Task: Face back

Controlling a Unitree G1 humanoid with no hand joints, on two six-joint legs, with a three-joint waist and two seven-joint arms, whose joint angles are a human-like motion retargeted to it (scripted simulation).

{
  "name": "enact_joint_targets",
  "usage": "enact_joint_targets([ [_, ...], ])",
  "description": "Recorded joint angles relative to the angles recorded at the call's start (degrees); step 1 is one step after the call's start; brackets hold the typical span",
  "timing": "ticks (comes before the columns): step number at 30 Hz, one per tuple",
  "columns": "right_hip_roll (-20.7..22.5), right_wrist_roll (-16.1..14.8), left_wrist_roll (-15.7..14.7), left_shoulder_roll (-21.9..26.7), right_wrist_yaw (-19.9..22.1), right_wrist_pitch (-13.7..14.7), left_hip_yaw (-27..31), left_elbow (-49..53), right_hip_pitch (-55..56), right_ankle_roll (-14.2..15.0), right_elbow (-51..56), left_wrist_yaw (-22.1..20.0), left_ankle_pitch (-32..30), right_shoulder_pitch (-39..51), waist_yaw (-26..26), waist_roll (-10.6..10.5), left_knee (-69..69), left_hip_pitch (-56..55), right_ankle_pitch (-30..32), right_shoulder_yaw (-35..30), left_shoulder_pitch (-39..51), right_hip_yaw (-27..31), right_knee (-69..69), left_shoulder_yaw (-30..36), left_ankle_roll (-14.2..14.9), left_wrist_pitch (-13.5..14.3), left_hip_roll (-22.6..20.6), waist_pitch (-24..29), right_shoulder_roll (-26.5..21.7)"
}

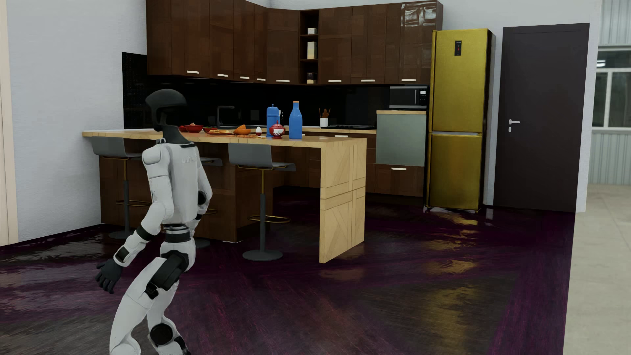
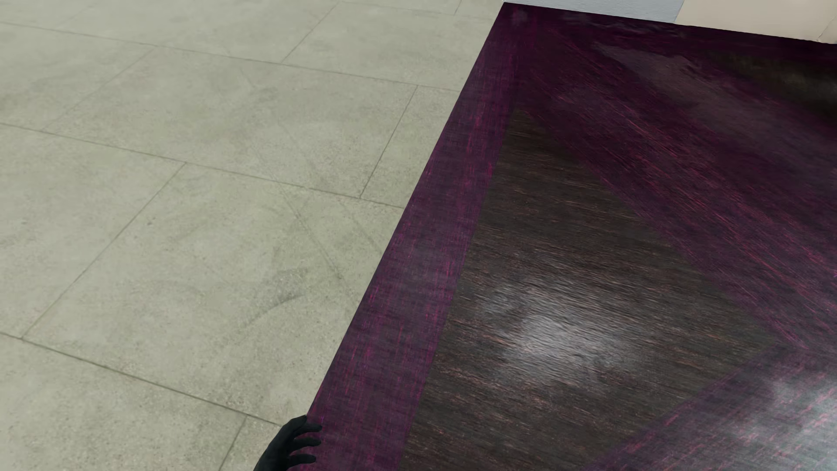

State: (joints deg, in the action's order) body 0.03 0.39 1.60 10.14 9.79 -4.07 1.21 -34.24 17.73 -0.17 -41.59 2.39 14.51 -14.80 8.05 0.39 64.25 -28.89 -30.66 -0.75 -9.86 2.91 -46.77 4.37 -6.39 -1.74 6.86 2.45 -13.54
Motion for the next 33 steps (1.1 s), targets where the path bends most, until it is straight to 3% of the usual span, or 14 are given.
enact_joint_targets([
  [2,2.8,0.6,0.3,1.9,1.2,-1.9,1.0,-1.7,-0.9,0.5,2.4,3.4,11.3,0.5,0.3,-3.1,-14.8,-1.2,0.4,-2.7,-2.6,2.8,0.5,-5.3,-3.7,0.6,0.2,-0.2,1.9],
  [3,2.2,0.7,0.4,3.0,1.1,-3.2,1.6,-3.0,-0.2,1.2,3.8,3.7,5.8,0.3,-0.2,-3.2,-18.0,1.6,0.2,-2.9,-2.2,2.1,-2.1,-3.4,12.6,0.1,0.5,-0.3,4.4],
  [8,-1.9,0.0,0.0,-1.3,-5.4,-2.7,-5.2,-0.3,-0.1,0.3,2.9,-1.7,8.7,1.1,-0.5,0.7,-19.4,6.6,-2.0,-0.4,2.0,-1.3,-2.0,2.1,14.2,0.1,2.5,-1.4,3.1],
  [10,0.0,-0.4,0.4,-1.5,-4.0,-1.4,-2.1,0.0,-1.2,0.7,0.6,-2.1,7.7,-0.6,1.1,0.4,-13.4,5.3,-1.8,0.7,3.2,0.7,-1.2,1.6,10.9,2.2,2.5,-0.4,1.2],
  [12,1.6,-0.1,1.6,0.2,-0.6,-3.4,-0.2,-1.5,-1.6,0.9,1.8,0.1,11.2,-0.6,1.4,-1.1,-15.1,5.6,-0.8,-1.4,-0.6,3.0,1.0,-2.0,-3.4,4.1,1.6,-1.1,1.7],
  [14,0.3,-0.4,1.3,0.9,2.2,-4.5,-1.0,-1.1,-1.3,1.5,3.9,1.2,11.6,0.1,0.9,-1.1,-20.7,9.4,-1.2,-3.4,-3.0,2.2,0.6,-1.9,15.1,3.4,2.2,-1.3,3.6],
  [16,-2.9,-1.7,1.4,0.4,1.5,-4.2,-4.1,-1.3,-0.4,1.3,4.5,-0.1,12.0,0.2,-0.4,0.4,-21.6,11.8,-1.4,-0.4,0.2,-3.0,-0.4,0.9,14.9,2.2,2.4,-0.4,4.9],
  [18,-2.5,-2.3,0.4,-1.2,-0.9,-2.5,-3.2,0.7,-0.8,1.0,1.6,-2.3,6.1,0.7,-0.4,1.3,-9.3,6.9,-2.1,1.6,2.7,-1.5,-1.4,2.5,12.7,0.8,2.6,1.1,1.6],
  [20,-0.5,-0.8,0.3,-0.4,-1.5,0.9,0.1,-0.5,-2.1,0.8,-1.3,-0.4,-2.3,-0.5,-1.3,0.1,1.7,0.6,-1.4,1.9,0.3,1.5,0.9,0.6,-0.3,0.1,0.4,0.1,0.0],
  [22,1.4,1.3,2.5,1.2,-0.4,-2.5,0.0,0.5,-3.0,1.3,2.8,3.6,11.3,1.6,-2.8,-2.7,-8.1,-0.4,-0.9,-2.4,-3.0,3.4,1.7,-3.9,-4.6,-0.9,-1.8,-0.1,2.4],
  [24,1.3,2.5,3.1,2.7,-0.6,-3.8,0.6,-4.0,-2.4,1.8,3.3,4.5,9.7,2.6,-2.9,-4.2,-16.0,2.7,-1.7,-4.0,-4.1,3.0,-0.2,-2.1,11.6,-1.0,-1.3,-1.5,4.8],
  [28,-2.7,0.5,1.0,0.0,-6.0,-2.5,-5.0,-1.4,-0.3,5.4,2.1,-0.2,11.2,-0.5,-0.4,0.1,-15.8,7.1,-1.5,0.1,2.4,-3.0,-1.1,0.5,11.5,0.6,0.9,-1.0,1.8],
  [32,1.0,1.1,2.4,0.9,-1.0,-0.2,-0.3,-0.3,-3.3,1.9,1.5,3.0,12.9,1.1,-0.5,-0.3,-13.9,0.4,0.4,-2.7,-1.8,3.1,4.2,-2.6,-7.8,4.8,-0.6,-0.9,1.6],
  [33,1.1,1.5,2.8,2.5,0.5,-1.2,0.3,-2.5,-2.2,2.7,3.1,4.1,8.5,1.5,-1.5,-0.7,-16.9,3.1,0.8,-3.3,-2.8,3.1,0.9,-3.0,7.4,5.1,-0.1,-0.6,3.2],
])
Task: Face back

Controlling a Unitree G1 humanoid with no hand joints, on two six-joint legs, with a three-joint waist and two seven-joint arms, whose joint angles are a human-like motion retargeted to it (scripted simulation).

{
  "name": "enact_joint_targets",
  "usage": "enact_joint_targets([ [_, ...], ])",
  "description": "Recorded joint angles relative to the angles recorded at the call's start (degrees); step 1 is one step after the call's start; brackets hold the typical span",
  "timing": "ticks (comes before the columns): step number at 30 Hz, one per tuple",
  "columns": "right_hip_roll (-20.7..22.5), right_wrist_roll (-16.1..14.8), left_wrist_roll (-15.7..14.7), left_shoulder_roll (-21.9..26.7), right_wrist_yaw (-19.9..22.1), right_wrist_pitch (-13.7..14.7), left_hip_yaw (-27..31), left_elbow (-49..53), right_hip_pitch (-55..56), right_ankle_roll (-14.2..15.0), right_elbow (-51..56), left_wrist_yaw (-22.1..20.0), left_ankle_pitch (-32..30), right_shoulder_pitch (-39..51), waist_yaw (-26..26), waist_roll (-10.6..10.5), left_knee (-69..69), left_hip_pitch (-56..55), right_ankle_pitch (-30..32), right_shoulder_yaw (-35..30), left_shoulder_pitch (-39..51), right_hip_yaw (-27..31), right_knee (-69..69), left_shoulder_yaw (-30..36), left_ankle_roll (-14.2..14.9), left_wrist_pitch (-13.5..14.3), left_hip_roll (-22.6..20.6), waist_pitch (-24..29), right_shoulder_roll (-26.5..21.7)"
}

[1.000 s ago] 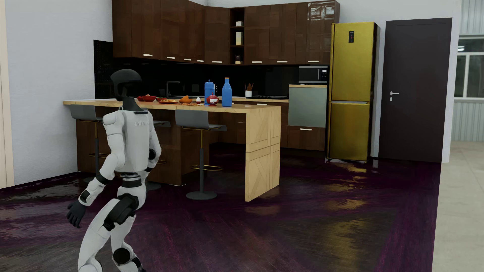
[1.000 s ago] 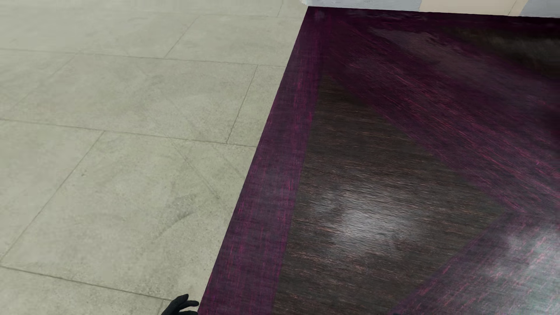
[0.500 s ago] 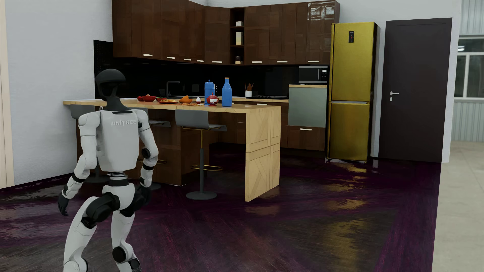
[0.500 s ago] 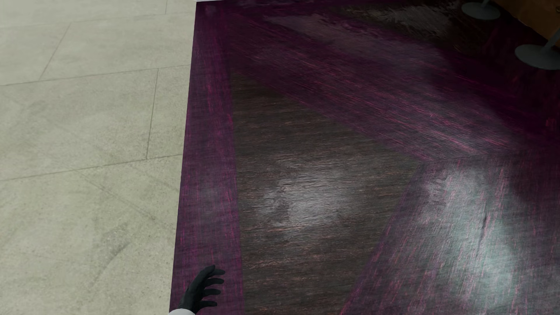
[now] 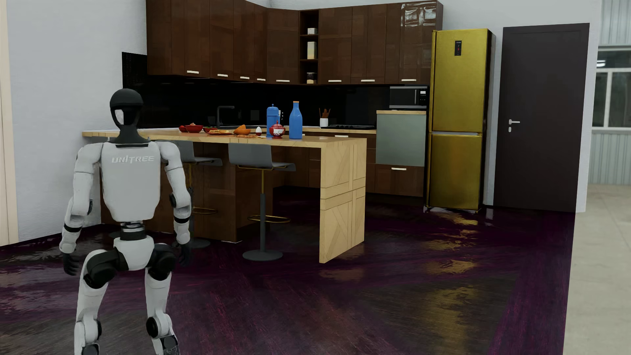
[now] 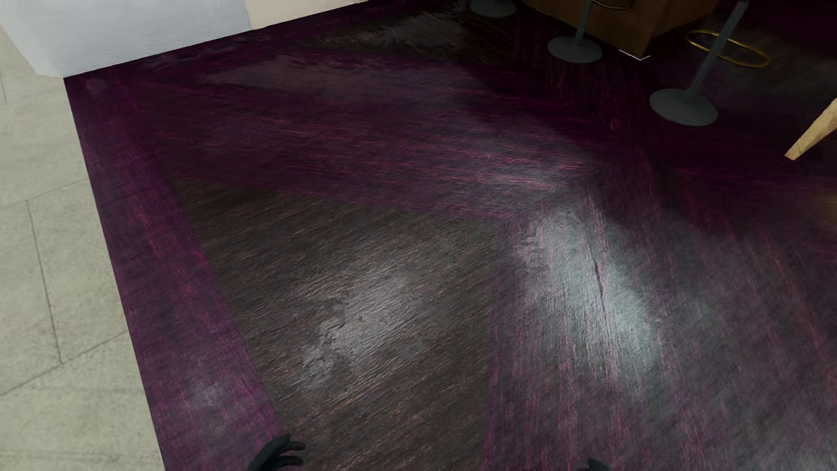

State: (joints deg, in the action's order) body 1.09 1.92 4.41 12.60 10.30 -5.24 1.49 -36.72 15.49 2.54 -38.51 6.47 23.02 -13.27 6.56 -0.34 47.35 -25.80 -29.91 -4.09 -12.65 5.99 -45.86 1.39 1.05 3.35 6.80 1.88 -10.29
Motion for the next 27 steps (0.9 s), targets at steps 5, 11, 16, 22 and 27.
enact_joint_targets([
  [5,-6.2,0.4,-3.4,-2.5,-4.8,-1.6,-6.6,2.7,3.8,5.3,-0.1,-4.4,3.3,-0.1,2.3,2.8,-1.6,5.6,0.0,4.0,4.5,-6.6,-2.1,4.2,4.8,-5.3,2.2,-0.7,-0.2],
  [11,-0.2,-1.9,-2.9,-0.6,-0.6,1.0,1.1,1.3,1.5,0.2,0.0,-2.9,3.1,0.3,0.8,-1.4,2.4,-1.0,0.2,0.6,-1.8,0.5,1.1,-1.9,-9.4,-3.5,-0.8,-0.6,-0.7],
  [16,-3.1,-2.4,-2.3,-3.2,-1.5,-1.4,-4.5,2.5,2.2,0.2,-1.7,-4.6,1.8,-1.8,1.7,0.1,1.6,4.2,-0.7,3.4,4.5,-2.8,-0.8,4.2,5.5,-7.0,2.3,0.4,0.1],
  [22,-1.3,-0.1,-2.4,0.5,0.6,-1.6,-1.0,-1.0,1.7,1.2,0.6,-3.0,3.5,-0.6,1.4,-0.4,-1.9,5.0,0.6,-0.1,0.0,0.0,-0.7,1.6,4.7,0.2,-0.2,-0.2,1.8],
  [27,-4.7,-1.8,-6.0,-3.6,-3.4,0.7,-5.0,3.5,5.1,-0.7,-2.6,-8.3,-1.3,-0.6,2.2,3.3,13.0,2.7,-0.2,4.9,7.1,-5.7,-3.9,6.8,1.5,-4.7,2.2,0.6,-2.3],
])
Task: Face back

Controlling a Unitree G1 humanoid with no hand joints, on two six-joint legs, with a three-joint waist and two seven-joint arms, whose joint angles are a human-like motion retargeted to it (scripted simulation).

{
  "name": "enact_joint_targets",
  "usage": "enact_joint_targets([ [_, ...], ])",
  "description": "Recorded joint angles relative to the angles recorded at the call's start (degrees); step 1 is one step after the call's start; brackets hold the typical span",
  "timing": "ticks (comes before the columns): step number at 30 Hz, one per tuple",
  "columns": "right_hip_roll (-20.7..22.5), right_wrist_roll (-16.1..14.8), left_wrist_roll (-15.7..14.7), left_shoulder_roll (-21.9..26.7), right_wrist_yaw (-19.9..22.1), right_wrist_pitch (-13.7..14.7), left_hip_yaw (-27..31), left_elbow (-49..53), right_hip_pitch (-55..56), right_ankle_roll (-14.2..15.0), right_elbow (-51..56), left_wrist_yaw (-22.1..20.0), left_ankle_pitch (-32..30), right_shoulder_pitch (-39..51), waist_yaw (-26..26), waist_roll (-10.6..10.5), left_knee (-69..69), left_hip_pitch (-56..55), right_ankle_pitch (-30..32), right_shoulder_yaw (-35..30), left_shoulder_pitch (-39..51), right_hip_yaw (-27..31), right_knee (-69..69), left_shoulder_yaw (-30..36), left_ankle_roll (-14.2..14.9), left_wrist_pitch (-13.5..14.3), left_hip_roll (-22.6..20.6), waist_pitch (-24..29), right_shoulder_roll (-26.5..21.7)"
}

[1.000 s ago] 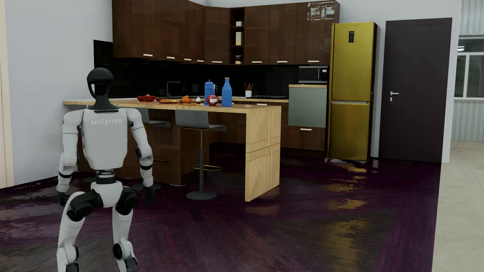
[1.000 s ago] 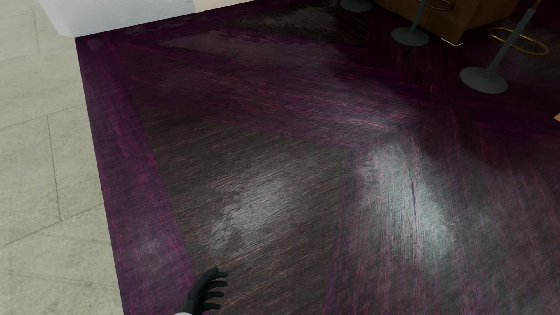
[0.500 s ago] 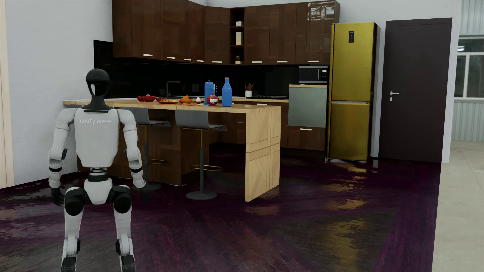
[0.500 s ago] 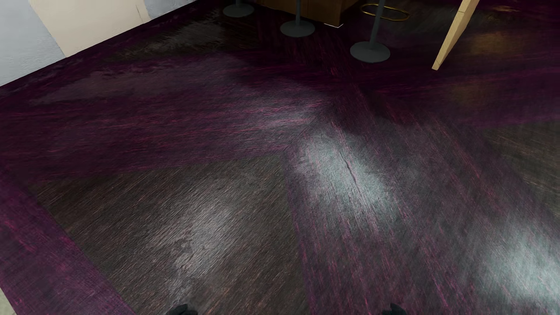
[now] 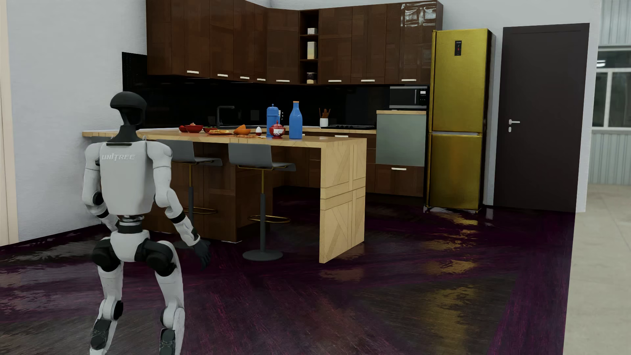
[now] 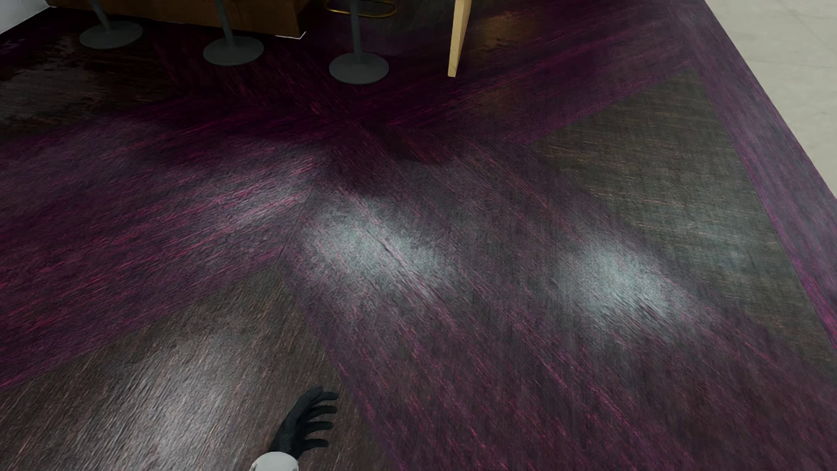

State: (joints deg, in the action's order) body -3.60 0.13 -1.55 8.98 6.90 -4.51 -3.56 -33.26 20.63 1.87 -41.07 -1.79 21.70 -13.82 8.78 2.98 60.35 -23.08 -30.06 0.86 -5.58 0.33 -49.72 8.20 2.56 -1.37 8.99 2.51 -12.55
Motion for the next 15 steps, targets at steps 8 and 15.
enact_joint_targets([
  [8,-0.6,0.9,5.4,2.6,2.5,-4.1,-0.7,-3.1,-0.8,4.4,3.0,4.7,2.8,-0.7,0.1,-2.7,-14.4,1.1,1.3,-1.8,-2.8,-0.6,2.4,-3.5,3.6,0.0,0.5,-0.7,3.7],
  [15,2.9,1.8,1.5,2.9,3.8,1.5,6.6,-3.3,-3.3,1.4,2.0,4.4,-1.7,0.5,-1.6,-3.1,-16.9,-2.0,1.0,-4.6,-7.9,5.6,4.2,-5.9,4.6,2.9,-0.1,-2.1,3.2],
])
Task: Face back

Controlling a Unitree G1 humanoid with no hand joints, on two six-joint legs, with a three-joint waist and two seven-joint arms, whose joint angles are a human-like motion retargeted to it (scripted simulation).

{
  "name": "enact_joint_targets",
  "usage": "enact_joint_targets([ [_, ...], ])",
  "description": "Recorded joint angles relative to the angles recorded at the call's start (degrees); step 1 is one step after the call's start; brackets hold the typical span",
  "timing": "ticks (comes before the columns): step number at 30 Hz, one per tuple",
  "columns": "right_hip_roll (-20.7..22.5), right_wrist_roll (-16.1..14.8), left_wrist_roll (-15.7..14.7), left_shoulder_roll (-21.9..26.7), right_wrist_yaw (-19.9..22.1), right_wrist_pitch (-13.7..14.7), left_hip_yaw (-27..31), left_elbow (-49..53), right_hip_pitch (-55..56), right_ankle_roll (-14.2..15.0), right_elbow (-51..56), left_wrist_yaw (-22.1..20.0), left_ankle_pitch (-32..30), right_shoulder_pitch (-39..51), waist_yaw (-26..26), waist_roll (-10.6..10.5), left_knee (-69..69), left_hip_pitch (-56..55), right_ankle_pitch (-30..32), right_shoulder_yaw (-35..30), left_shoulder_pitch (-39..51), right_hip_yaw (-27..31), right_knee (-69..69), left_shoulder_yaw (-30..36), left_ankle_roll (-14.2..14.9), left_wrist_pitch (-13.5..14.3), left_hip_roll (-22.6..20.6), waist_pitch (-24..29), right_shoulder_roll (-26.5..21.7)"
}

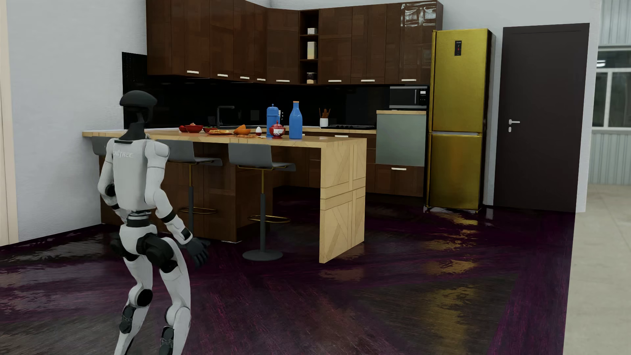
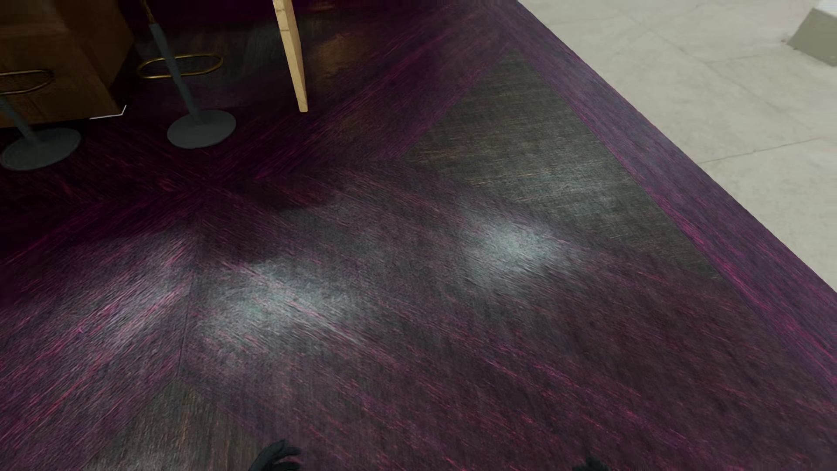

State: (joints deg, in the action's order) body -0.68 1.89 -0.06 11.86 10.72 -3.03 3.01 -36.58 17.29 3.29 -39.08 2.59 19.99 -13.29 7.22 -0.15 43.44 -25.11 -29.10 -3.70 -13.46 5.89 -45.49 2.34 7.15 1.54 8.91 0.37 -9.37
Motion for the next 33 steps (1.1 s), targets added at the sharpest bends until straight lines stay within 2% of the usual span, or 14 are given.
enact_joint_targets([
  [6,-1.9,-1.7,1.5,-2.0,-3.7,-2.7,-5.1,3.2,0.5,-1.2,-1.7,-1.6,1.8,-1.0,2.4,1.2,3.3,5.0,-2.3,4.6,7.7,-2.2,-3.6,4.5,2.1,-4.1,2.6,1.3,-2.6],
  [7,-1.0,-2.0,2.0,-3.1,-2.8,-2.6,-3.6,3.8,-0.4,-1.4,-2.3,-1.8,-1.8,-1.5,2.4,0.8,9.7,2.5,-2.0,4.2,8.3,-1.2,-2.8,3.9,-2.5,-3.8,2.5,2.3,-3.2],
  [9,-0.3,-1.8,3.3,-2.3,-0.2,-1.8,-1.5,3.2,-1.7,-1.3,-2.0,0.5,-3.1,-3.3,0.8,-1.5,13.7,-2.4,-0.9,4.6,5.1,-0.4,0.0,1.5,-19.1,-2.7,-0.7,2.4,-3.7],
  [10,-0.7,-2.0,3.3,-2.7,0.6,-2.7,-2.8,4.6,-1.5,-1.0,1.1,1.7,0.0,-3.3,-2.3,-3.1,8.2,-3.9,-0.5,4.4,5.0,-2.5,-1.2,-1.2,-21.7,-3.4,-2.0,3.2,-3.3],
  [11,-1.6,-2.3,2.8,-0.6,0.3,-3.2,-1.4,4.5,2.1,-0.7,3.1,1.7,-2.2,-1.5,-5.1,-3.3,4.0,-3.8,1.7,4.8,5.2,-4.2,-9.1,-1.5,-15.8,-4.1,-3.5,3.9,-1.5],
  [12,-1.7,-2.5,1.1,-0.6,-1.2,-3.6,0.5,2.8,3.1,-0.1,4.3,0.3,-2.9,0.3,-7.1,-3.5,2.1,-3.6,2.3,2.7,3.5,-4.6,-10.3,-0.4,-3.5,-4.5,-3.9,2.5,-1.0],
  [13,-2.0,-2.8,-1.6,-2.0,-3.3,-4.2,1.1,1.4,2.1,0.8,5.6,-1.2,-3.3,3.2,-9.3,-3.2,1.0,-3.0,1.8,0.9,1.3,-4.6,-8.9,-0.2,-0.9,-5.1,-4.4,1.8,-0.7],
  [16,-2.7,-4.8,-8.4,-3.7,-11.0,-0.3,1.2,0.2,1.8,3.5,5.8,-3.7,-5.3,8.6,-14.5,-0.8,-3.1,-1.0,4.4,1.3,-2.2,-4.0,-8.4,0.4,-1.3,-6.4,-5.5,2.0,-1.0],
  [18,-3.3,-5.3,-7.5,-2.9,-14.0,0.8,0.5,0.1,-0.8,5.0,5.8,-4.2,-6.4,7.4,-14.3,1.7,-5.0,-0.8,0.8,2.0,-0.4,-3.4,-2.2,0.0,-1.1,-5.7,-5.8,2.2,-0.9],
  [20,-3.4,-4.7,-4.8,-3.3,-14.5,-0.8,0.2,1.6,-2.9,-1.0,6.7,-3.9,-7.4,3.8,-13.0,2.3,-6.6,-0.8,-0.2,2.1,1.1,-3.8,3.4,0.7,-1.2,-3.9,-6.0,2.2,-3.2],
  [25,-2.2,-1.2,0.4,-3.6,-10.6,-2.4,-0.3,-0.3,-2.5,-0.6,5.9,-2.3,-7.5,6.1,-13.0,-0.8,-6.7,-0.5,2.0,0.5,1.2,-2.9,3.3,1.4,-1.4,-3.8,-4.7,2.8,-0.5],
  [28,-3.4,-2.0,-0.9,-2.8,-12.5,0.9,-0.2,1.6,-2.7,1.8,5.7,-1.3,-9.2,5.3,-14.0,-0.7,-9.2,-0.5,1.2,1.1,0.6,-2.6,5.2,0.0,-1.6,-8.4,-6.1,2.0,-1.4],
  [29,-3.3,-2.0,-1.9,-2.1,-13.5,0.8,-0.2,0.8,-3.0,-0.9,5.4,-1.2,-9.9,5.7,-14.0,-1.0,-10.4,-0.2,2.0,1.8,0.2,-2.8,6.6,0.4,-1.5,-8.8,-6.0,1.5,-2.6],
  [33,-3.5,-2.7,-3.7,-3.8,-14.3,1.2,0.1,0.7,-2.1,-0.2,4.3,-3.2,-9.0,4.8,-13.7,-1.0,-8.0,-1.0,0.7,2.3,1.8,-3.1,3.4,1.7,-1.9,-7.8,-6.2,2.8,-2.2],
])
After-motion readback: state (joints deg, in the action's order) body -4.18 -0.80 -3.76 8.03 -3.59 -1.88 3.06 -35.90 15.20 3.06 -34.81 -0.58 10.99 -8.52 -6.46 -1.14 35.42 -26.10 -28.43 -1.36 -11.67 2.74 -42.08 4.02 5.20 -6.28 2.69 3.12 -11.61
